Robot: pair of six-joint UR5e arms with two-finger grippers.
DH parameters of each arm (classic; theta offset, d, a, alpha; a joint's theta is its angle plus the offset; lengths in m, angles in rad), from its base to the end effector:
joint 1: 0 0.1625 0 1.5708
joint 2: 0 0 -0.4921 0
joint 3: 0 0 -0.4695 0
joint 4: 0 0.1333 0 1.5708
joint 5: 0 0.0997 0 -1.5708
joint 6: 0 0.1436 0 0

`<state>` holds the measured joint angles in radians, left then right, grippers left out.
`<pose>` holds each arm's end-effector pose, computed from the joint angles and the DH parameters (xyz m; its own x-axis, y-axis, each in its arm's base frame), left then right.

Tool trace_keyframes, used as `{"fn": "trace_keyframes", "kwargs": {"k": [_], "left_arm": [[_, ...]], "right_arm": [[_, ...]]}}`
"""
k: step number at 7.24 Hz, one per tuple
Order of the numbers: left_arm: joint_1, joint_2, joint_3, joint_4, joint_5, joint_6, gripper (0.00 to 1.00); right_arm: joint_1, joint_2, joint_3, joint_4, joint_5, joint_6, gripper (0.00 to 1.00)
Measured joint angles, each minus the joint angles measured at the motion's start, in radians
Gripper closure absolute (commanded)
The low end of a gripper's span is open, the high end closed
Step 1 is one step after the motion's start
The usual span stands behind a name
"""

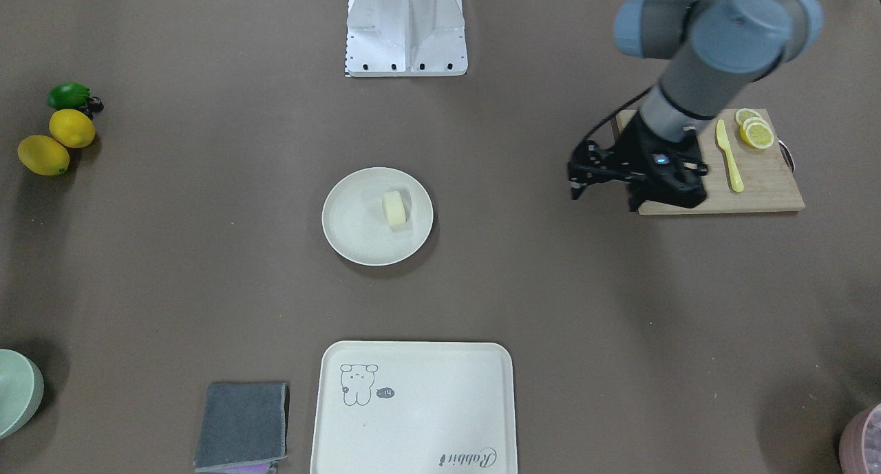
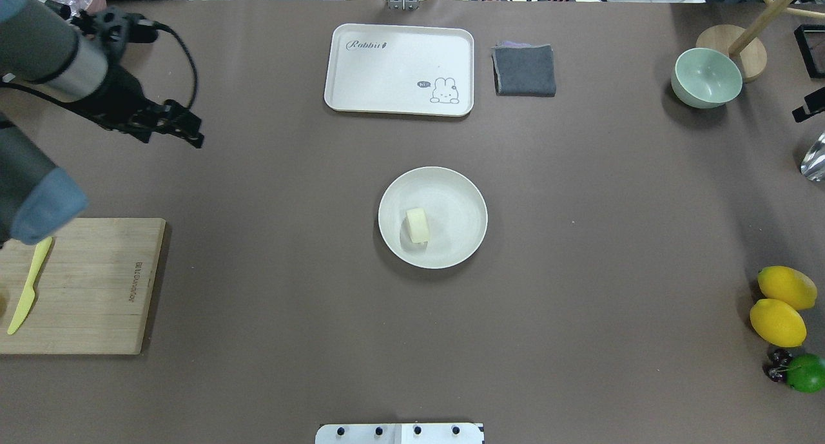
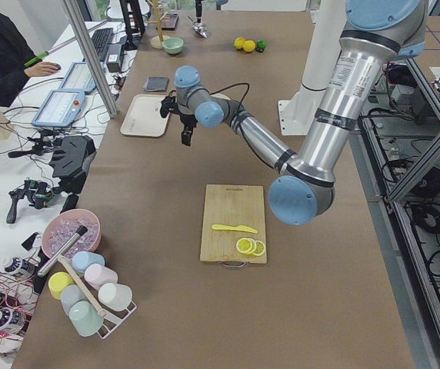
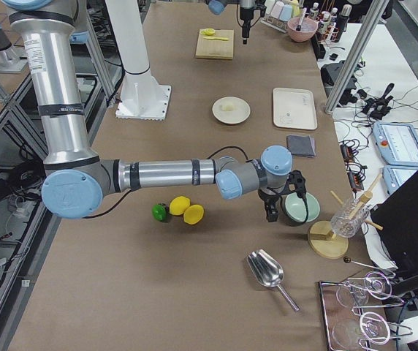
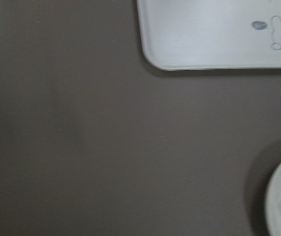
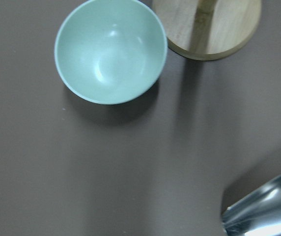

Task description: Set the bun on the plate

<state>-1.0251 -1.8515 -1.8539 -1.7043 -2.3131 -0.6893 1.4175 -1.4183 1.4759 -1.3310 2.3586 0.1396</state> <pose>0.3207 -0.5979 0.4015 0.5653 0.1648 -0.8083 -0.0497 0.9849 0.1660 -0.0709 -0.6655 0.6895 0.6793 -0.1785 0.7119 0.0520 0.9792 0.1959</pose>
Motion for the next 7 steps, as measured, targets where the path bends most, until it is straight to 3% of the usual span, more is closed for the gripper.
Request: {"fn": "trace_keyframes", "kwargs": {"k": [1, 3, 5, 7], "left_arm": [[-0.079, 0.104, -0.009, -0.002, -0.079, 0.074, 0.02], [-0.233, 0.26, 0.035, 0.002, -0.134, 0.404, 0.02], [-0.371, 0.299, 0.154, 0.026, -0.14, 0.69, 0.02], [-0.442, 0.293, 0.196, 0.113, -0.105, 0.768, 0.02]], "right_arm": [[0.024, 0.001, -0.013, -0.05, -0.026, -0.074, 0.0], [0.06, -0.003, -0.039, -0.081, -0.031, -0.129, 0.0], [0.082, -0.015, -0.046, -0.082, -0.03, -0.151, 0.0], [0.087, -0.019, -0.042, -0.08, -0.028, -0.156, 0.0]]}}
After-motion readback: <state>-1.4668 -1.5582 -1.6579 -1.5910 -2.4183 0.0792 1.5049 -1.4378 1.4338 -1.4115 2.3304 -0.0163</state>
